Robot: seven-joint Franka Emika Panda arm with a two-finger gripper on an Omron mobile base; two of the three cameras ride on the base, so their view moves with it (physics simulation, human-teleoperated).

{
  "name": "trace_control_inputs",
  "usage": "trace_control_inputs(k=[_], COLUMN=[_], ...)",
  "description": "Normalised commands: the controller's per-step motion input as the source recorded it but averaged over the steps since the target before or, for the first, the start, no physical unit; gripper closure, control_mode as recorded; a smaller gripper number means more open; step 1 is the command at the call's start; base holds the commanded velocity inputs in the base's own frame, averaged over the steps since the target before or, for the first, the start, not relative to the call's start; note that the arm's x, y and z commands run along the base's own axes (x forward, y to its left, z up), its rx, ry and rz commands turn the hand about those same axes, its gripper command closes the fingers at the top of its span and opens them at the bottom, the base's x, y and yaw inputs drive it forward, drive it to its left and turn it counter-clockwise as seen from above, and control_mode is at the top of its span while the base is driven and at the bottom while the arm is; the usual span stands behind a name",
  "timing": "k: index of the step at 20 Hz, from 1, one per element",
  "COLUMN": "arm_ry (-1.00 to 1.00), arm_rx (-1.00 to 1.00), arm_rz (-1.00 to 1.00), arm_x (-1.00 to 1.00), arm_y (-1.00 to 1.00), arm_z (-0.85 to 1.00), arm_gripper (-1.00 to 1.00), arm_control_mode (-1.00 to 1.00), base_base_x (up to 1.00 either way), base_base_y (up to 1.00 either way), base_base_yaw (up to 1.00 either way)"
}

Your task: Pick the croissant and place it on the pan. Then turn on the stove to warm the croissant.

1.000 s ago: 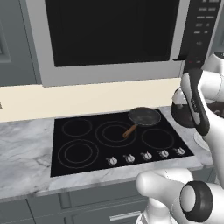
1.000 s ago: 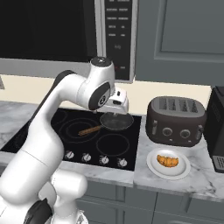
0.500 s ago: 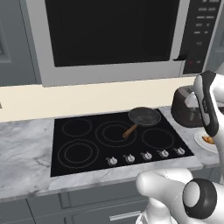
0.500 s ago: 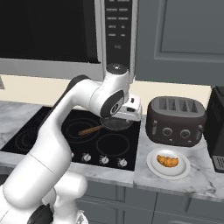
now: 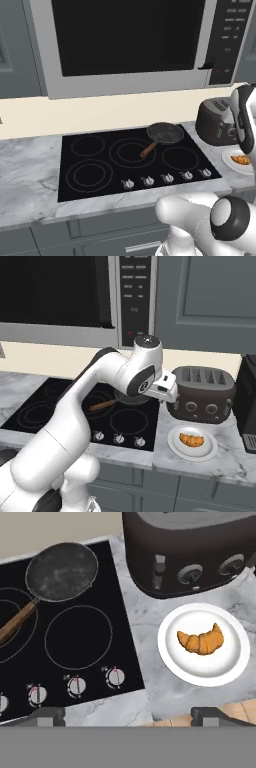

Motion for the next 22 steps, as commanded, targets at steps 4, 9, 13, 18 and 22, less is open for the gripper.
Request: trace_control_inputs(k=[4,9,13,18,22], arm_ry=[0.02,0.03,0.03,0.06,0.04], arm_rx=[0.09,0.11,0.12,0.12,0.1], arm_rz=[-0.27,-0.34,-0.35,-0.35,-0.3], arm_x=[0.0,0.0,0.0,0.0,0.0], arm_y=[-0.43,-0.43,-0.39,-0.34,-0.22], arm_z=[-0.21,-0.23,-0.2,-0.12,-0.07], arm_gripper=[-1.0,-1.0,-1.0,-1.0,-1.0], arm_control_mode=[-1.0,-1.0,-1.0,-1.0,-1.0], base_base_x=[0.0,0.0,0.0,0.0,0.0], base_base_y=[0.0,0.0,0.0,0.0,0.0], base_base_yaw=[0.0,0.0,0.0,0.0,0.0])
